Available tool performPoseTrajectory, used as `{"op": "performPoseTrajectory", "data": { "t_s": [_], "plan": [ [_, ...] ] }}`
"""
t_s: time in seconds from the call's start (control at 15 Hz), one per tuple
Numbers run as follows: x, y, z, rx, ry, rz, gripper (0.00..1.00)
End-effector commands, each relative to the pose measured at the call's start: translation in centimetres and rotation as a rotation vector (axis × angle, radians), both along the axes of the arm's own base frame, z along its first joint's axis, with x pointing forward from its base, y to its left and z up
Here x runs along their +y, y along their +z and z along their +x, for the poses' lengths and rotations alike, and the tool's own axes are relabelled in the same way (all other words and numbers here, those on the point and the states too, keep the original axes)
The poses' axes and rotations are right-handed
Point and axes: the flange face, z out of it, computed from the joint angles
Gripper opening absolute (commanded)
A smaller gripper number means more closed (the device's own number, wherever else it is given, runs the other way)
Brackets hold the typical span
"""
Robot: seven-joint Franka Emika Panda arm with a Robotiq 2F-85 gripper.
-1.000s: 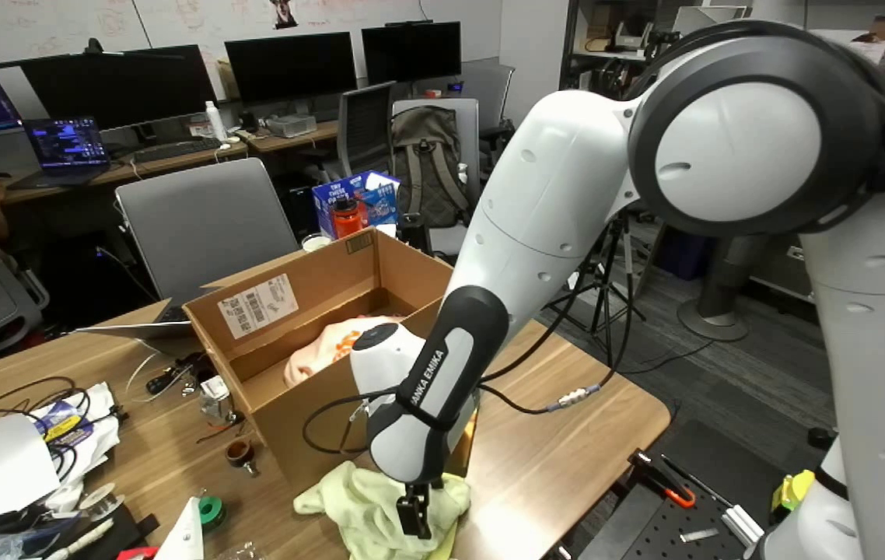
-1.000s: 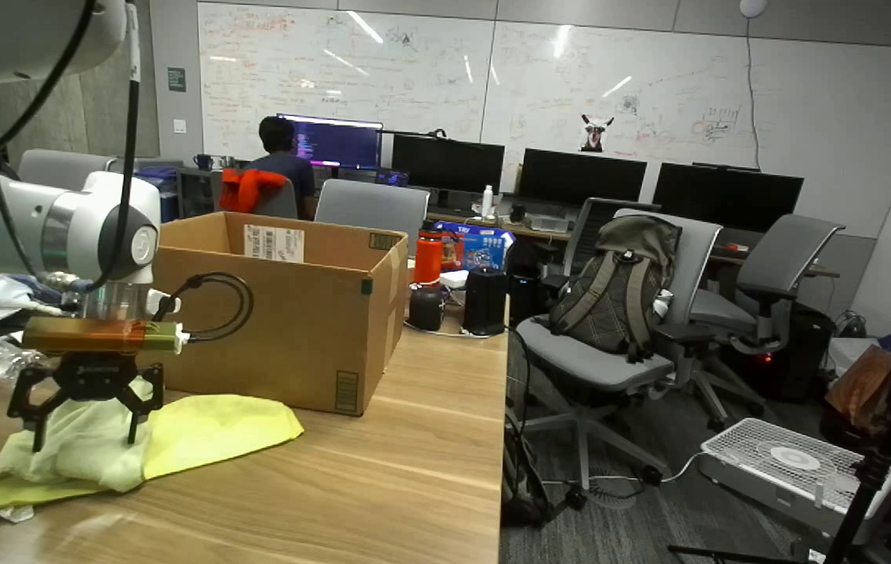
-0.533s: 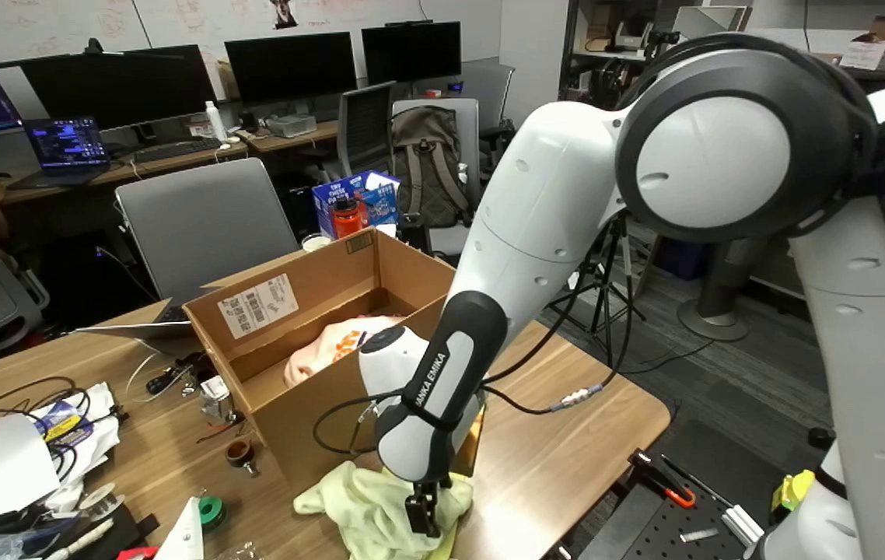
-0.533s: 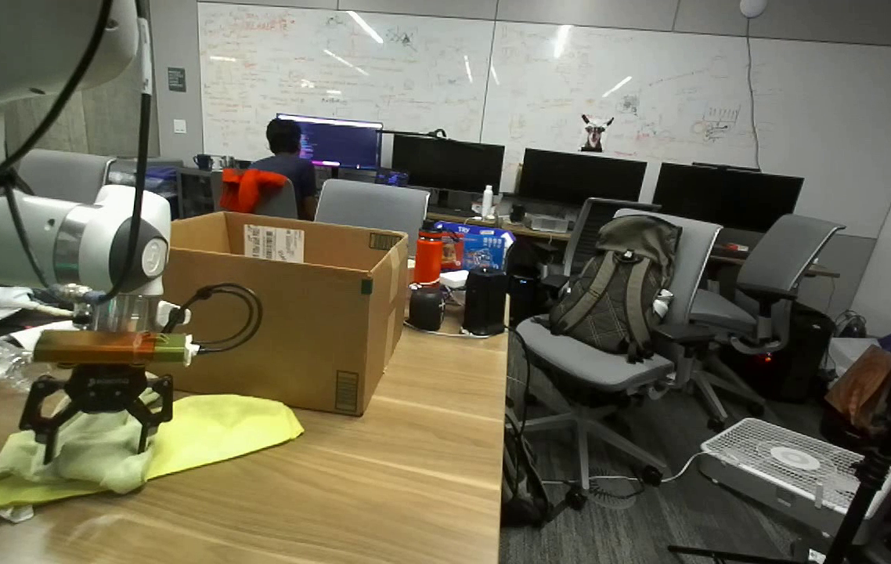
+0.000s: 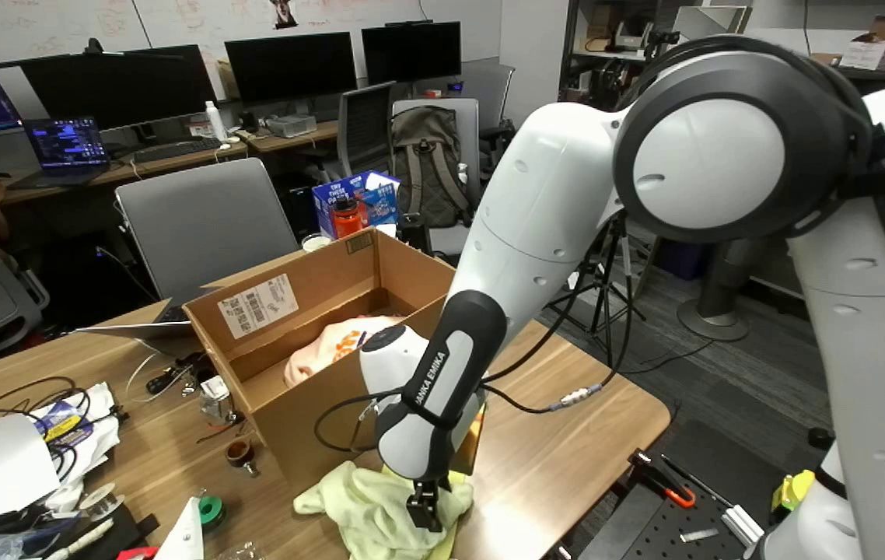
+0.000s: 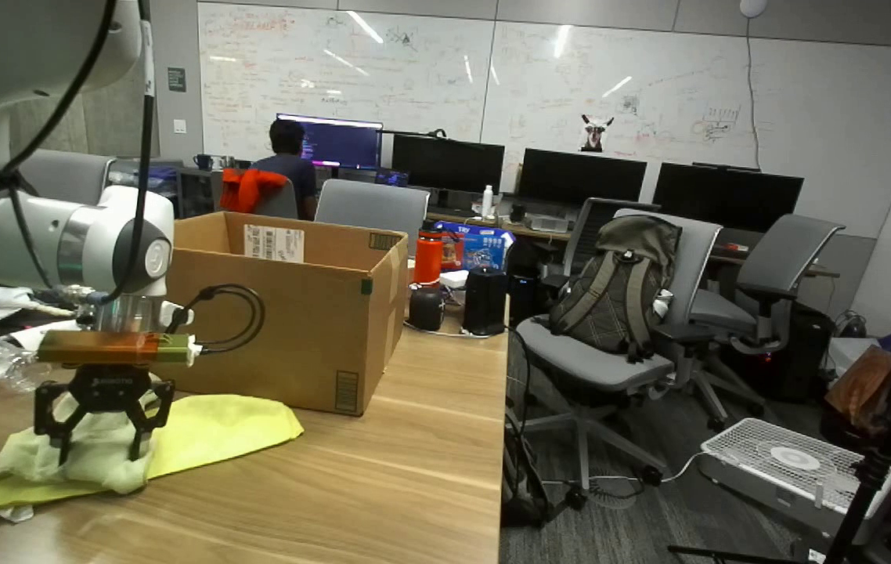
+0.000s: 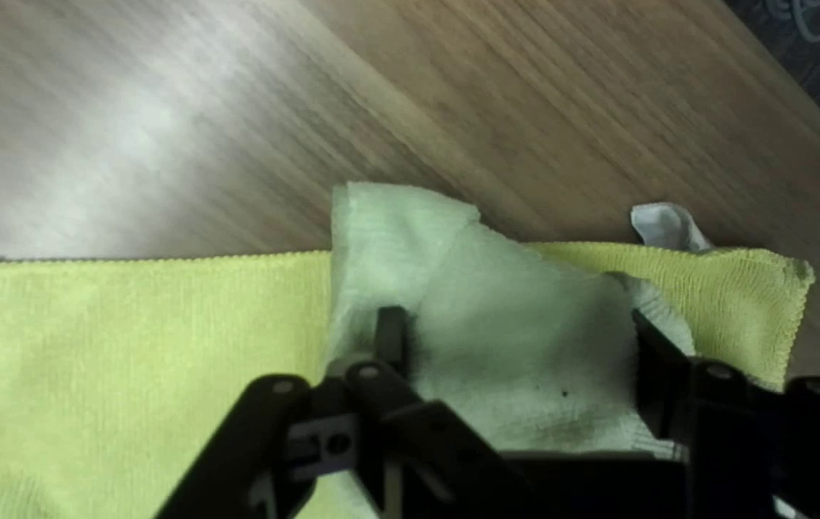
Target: Put the peach and pink shirt and the green towel in the box respectively
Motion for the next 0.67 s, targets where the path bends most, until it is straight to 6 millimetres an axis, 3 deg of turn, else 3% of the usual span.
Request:
{"op": "performPoseTrajectory", "data": {
  "t_s": [0.0,0.4,0.6],
  "plan": [
    [-0.2,1.2,0.8,-0.039,-0.008,-0.006,0.44],
    [-1.4,4.4,2.2,-0.121,-0.041,-0.033,0.01],
    [-2.1,6.8,2.9,-0.171,-0.079,-0.048,0.02]
  ]
}}
